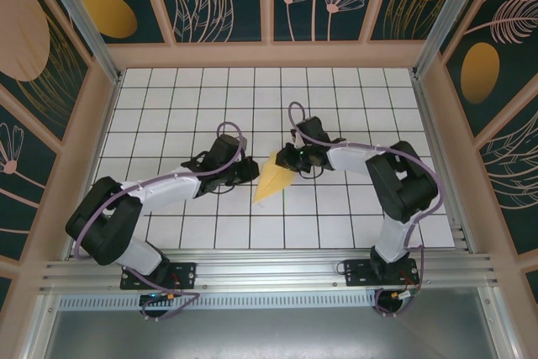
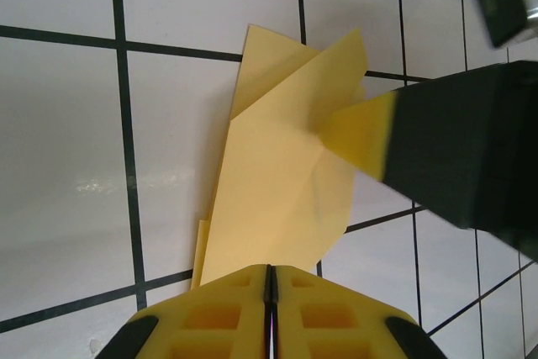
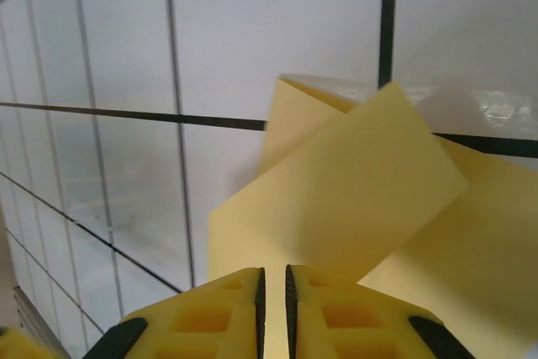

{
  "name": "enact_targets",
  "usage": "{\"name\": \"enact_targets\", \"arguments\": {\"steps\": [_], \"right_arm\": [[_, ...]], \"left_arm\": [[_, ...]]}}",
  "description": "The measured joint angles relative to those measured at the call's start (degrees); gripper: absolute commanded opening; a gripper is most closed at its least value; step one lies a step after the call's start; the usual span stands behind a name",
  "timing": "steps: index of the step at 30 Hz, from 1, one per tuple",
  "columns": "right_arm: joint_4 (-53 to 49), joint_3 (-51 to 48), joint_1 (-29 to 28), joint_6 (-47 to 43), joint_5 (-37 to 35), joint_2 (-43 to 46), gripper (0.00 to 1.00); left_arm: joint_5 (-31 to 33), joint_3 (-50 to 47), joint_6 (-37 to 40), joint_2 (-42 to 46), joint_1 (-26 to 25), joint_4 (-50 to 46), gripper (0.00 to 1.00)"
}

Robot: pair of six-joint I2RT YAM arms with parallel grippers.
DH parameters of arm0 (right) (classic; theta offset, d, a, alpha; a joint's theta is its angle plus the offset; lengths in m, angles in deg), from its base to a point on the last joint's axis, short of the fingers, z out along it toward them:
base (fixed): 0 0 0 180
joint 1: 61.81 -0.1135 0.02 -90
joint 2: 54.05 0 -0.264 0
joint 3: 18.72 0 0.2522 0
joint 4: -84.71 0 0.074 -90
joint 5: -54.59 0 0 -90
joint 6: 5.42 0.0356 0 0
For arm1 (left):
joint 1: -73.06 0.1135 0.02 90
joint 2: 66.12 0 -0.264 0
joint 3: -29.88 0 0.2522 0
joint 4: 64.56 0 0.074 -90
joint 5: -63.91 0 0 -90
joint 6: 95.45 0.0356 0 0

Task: Fold a paper plane with a square sheet of paper (pick it up from the middle)

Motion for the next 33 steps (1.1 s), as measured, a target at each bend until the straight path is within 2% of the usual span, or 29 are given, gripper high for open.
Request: {"name": "enact_targets", "arguments": {"steps": [5, 10, 14, 19, 33], "right_arm": [[-1.3, -1.2, 0.0, -0.1, -4.3, 7.9, 0.36], [-1.4, -6.8, 0.4, 2.5, -8.7, 15.7, 0.35], [1.2, -15.3, 3.6, 7.4, -9.2, 18.9, 0.36], [4.4, -23.3, 4.9, 13.3, -7.9, 19.1, 0.37], [13.4, -22.4, 1.2, 20.9, -2.0, 13.2, 0.39]], "left_arm": [[0.0, 0.2, 0.0, -1.6, 0.0, 0.0, 0.17], [0.1, 0.2, 0.4, -1.8, 0.0, 0.0, 0.21], [0.0, 1.4, 0.8, -3.0, 0.0, -0.4, 0.26], [-0.3, 4.2, 2.0, -5.9, 0.0, -0.7, 0.29], [-2.5, 8.1, 5.2, -14.5, 0.0, -4.0, 0.35]]}}
